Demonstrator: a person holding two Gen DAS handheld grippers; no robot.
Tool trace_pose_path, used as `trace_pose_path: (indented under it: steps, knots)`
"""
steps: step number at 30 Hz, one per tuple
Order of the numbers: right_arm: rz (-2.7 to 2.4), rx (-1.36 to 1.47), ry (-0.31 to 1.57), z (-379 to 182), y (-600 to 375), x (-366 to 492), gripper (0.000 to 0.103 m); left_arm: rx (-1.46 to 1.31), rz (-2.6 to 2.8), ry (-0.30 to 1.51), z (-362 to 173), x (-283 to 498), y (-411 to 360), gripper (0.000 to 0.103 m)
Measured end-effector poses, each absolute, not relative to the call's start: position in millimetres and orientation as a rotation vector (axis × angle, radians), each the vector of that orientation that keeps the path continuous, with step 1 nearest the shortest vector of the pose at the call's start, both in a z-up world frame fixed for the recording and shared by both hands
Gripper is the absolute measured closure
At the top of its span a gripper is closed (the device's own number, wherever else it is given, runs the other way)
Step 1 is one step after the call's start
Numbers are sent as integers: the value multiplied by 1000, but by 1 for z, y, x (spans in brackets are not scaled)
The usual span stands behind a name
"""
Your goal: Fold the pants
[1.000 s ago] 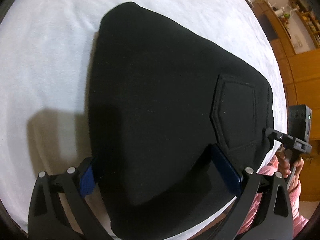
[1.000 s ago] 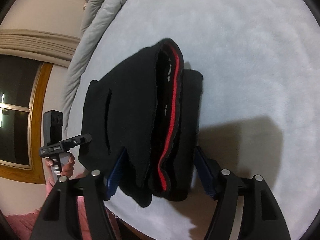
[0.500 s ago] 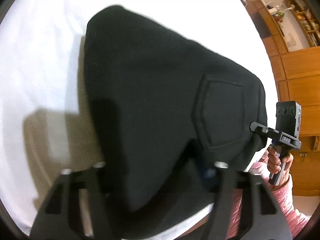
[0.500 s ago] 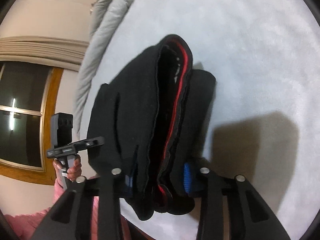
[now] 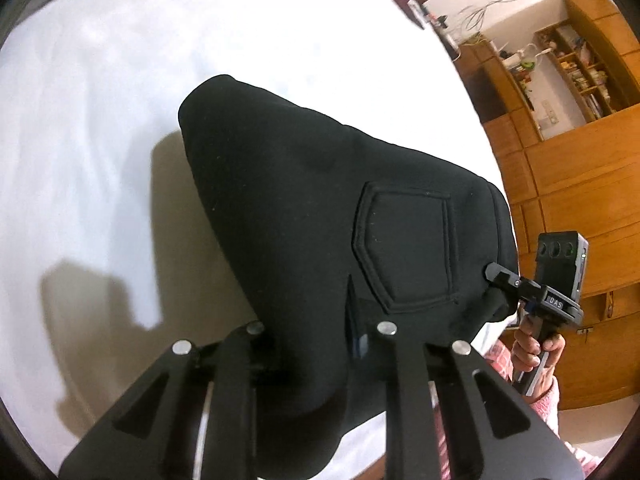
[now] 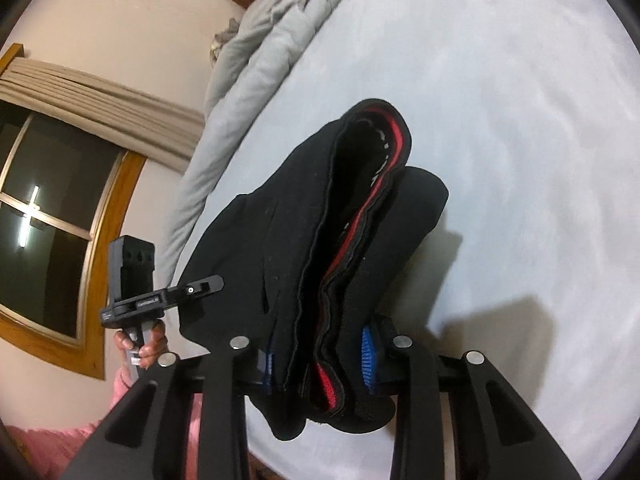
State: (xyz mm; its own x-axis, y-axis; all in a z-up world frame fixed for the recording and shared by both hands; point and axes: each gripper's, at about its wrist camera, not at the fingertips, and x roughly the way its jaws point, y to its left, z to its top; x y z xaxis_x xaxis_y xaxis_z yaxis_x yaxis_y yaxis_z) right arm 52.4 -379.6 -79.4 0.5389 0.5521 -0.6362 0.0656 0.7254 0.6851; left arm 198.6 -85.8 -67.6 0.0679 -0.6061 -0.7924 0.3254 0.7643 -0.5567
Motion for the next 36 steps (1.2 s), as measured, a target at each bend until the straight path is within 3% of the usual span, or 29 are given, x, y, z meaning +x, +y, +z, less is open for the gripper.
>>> trace_pose_path:
  steps: [4,9,11,14,16,18,23,27,30,36]
  knots:
    - [289,696,949,-70,-401,86,71,-251,-705,1274,-63,220,-125,85]
    - [234,689,988,-100,-421,130,69,-209,-660,1290,-85,252,-128,84]
    - [171,666,1059,-127,-426,142,58,-165,-627,1326,-107,260,-127,82]
    - [152,640,1072,-150,-431,138,47,-182,-632,1333,-117,262,-127,74]
    - [150,670,1050,-150,-437,129,43,-156,-625,1324,-115,257,-122,58]
    - [125,648,1038,-144,-437,118,38,-97,-595,1294,-112,256,-125,53]
    - [63,506,957,-96,-426,85,46,-90,-512,1172,-66,244,-121,52]
    - [221,499,893,-62,-392,80,50,-165,-558,1082,-31,219,-131,42]
    - [216,446,942,-65,-369,94,51,-99,-581,1102,-37,206,-144,41]
    - [85,424,1049,-102,-359,107,63,43,-510,1194,-83,191,-147,44]
